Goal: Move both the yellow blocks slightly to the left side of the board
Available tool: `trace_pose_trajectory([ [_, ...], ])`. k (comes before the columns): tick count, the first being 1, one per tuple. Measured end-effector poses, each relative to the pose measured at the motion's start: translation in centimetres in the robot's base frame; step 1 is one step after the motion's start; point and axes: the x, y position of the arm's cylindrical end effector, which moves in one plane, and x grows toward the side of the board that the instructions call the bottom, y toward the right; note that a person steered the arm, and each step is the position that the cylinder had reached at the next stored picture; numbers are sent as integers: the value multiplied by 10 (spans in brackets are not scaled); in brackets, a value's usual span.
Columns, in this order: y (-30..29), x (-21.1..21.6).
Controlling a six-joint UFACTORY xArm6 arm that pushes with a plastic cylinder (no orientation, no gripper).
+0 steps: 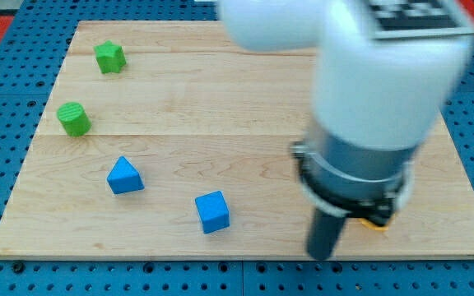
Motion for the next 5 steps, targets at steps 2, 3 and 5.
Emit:
trace_pose_trajectory([
  [2,124,-17],
  [3,104,-58],
  [5,138,-41],
])
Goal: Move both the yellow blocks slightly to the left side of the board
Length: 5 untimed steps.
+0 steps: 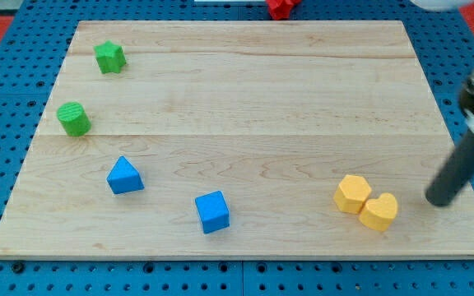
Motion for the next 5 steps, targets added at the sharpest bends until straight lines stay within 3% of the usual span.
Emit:
trace_pose_trajectory([
  [1,-8,45],
  [2,-59,28],
  [3,-53,3],
  [4,-82,-2],
  [5,-163,-2],
])
